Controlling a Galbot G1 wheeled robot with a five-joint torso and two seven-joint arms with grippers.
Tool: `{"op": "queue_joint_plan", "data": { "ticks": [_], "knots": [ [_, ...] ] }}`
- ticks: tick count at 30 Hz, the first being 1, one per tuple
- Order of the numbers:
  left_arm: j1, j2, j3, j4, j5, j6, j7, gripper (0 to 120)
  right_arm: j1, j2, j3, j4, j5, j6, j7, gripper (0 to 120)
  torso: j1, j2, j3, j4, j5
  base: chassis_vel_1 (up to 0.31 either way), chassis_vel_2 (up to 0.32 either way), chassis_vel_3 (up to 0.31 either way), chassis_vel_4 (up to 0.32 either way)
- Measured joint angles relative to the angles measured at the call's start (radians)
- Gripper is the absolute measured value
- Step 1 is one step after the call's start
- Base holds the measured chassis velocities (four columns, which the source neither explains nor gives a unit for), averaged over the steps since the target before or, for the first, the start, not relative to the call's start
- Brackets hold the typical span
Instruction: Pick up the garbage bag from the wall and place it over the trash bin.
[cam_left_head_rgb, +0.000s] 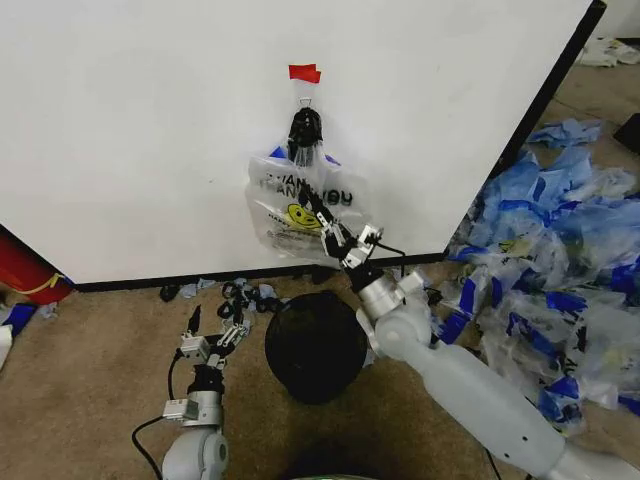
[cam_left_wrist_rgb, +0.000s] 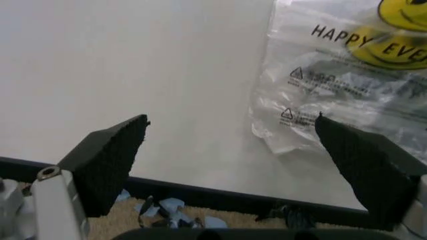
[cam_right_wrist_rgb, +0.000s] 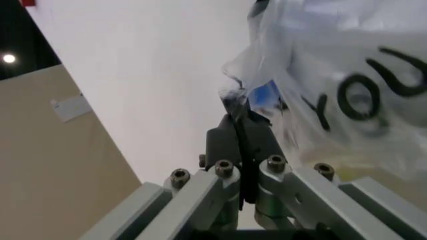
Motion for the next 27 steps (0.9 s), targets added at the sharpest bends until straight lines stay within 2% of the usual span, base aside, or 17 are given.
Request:
{"op": "queue_joint_plan", "data": {
  "ticks": [20, 27],
  "knots": [
    [0.004, 0.031, -0.001, -0.01, -0.022, -0.007, -0.001, 99, -0.235, -0.197, 0.024, 0.175, -0.066, 0.04, -0.038, 0, 0.0, 0.0, 0.0, -0.0001, -0.0002, 0.0, 0.0, 0.0, 0.0],
    [0.012, 0.048, -0.008, -0.024, -0.032, -0.007, -0.001, 99, -0.277, -0.237, 0.024, 0.209, -0.089, 0.06, -0.039, 0, 0.0, 0.0, 0.0, 0.0, -0.0001, 0.0, 0.0, 0.0, 0.0]
  ]
}}
